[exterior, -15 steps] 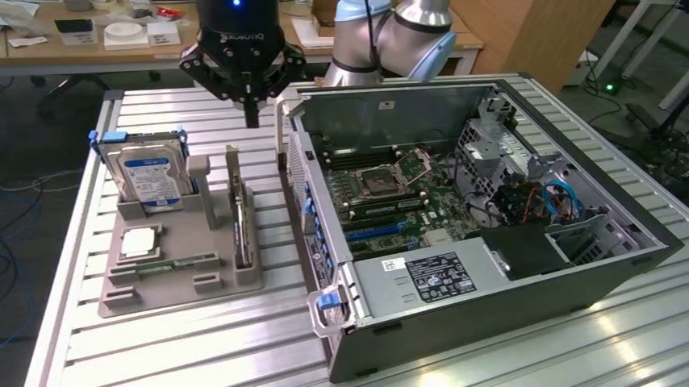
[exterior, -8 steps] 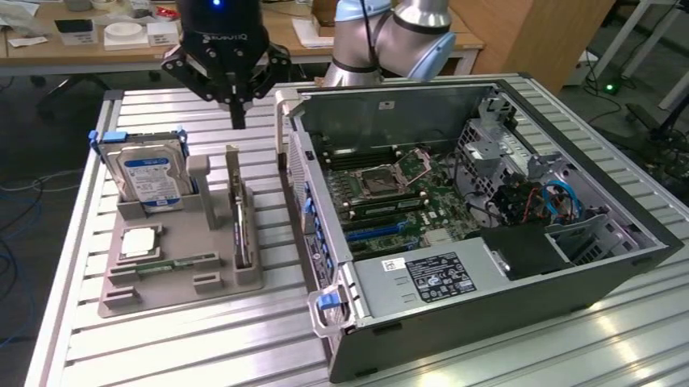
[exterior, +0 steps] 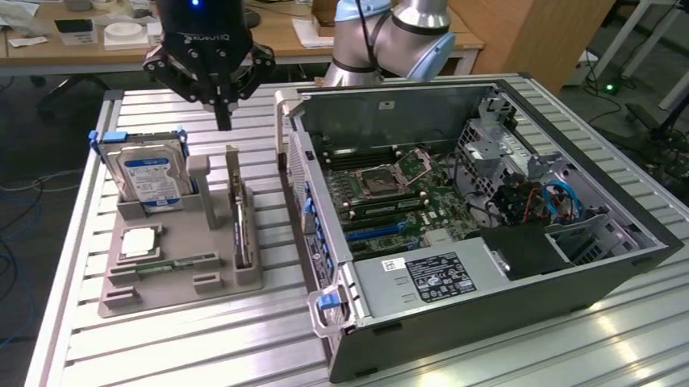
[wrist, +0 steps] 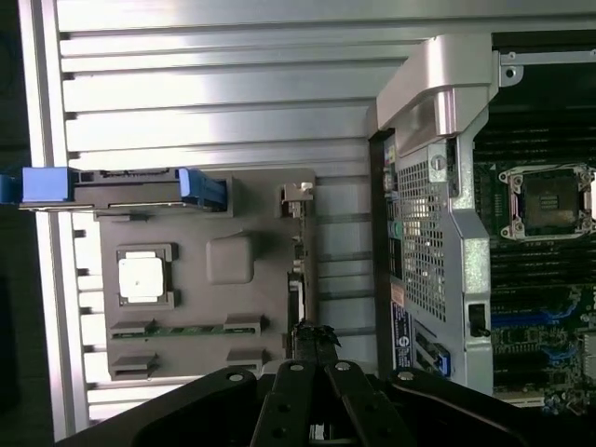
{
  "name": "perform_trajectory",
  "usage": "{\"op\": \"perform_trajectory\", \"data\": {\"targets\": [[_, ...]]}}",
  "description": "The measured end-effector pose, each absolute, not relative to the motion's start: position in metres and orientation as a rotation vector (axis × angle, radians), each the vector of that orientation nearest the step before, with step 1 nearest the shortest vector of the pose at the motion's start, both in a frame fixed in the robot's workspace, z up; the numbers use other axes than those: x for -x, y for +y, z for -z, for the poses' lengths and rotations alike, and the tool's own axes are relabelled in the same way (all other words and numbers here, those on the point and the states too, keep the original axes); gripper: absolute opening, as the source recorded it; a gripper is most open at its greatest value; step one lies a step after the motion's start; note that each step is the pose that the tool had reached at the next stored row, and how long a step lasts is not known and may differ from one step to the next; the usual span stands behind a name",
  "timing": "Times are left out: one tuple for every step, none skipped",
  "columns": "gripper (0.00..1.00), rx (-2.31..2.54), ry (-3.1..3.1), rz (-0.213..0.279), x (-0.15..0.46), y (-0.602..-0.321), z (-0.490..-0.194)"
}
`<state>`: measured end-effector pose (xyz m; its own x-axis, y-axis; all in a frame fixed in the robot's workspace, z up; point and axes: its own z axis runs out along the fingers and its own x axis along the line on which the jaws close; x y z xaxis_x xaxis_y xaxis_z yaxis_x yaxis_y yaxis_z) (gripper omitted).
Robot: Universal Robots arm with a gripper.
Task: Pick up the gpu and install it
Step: 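Reach for the gpu, then pick up the gpu and move the gpu toward the slot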
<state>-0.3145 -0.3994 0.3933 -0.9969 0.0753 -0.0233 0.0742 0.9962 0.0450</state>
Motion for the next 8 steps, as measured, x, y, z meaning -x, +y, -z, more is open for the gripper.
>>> {"op": "perform_trajectory", "data": {"targets": [[0.11,-0.116,3.114,-0.069,0.3147,-0.3995,-0.3933],[0.11,-0.116,3.114,-0.069,0.3147,-0.3994,-0.3933],[0.11,-0.117,3.114,-0.069,0.3148,-0.3994,-0.3933],[0.11,-0.117,3.114,-0.069,0.3148,-0.3994,-0.3933],[0.11,-0.117,3.114,-0.069,0.3148,-0.3994,-0.3933],[0.11,-0.117,3.114,-0.069,0.3148,-0.3994,-0.3933],[0.11,-0.117,3.114,-0.069,0.3148,-0.3994,-0.3933],[0.11,-0.117,3.114,-0.069,0.3148,-0.3994,-0.3933]]}}
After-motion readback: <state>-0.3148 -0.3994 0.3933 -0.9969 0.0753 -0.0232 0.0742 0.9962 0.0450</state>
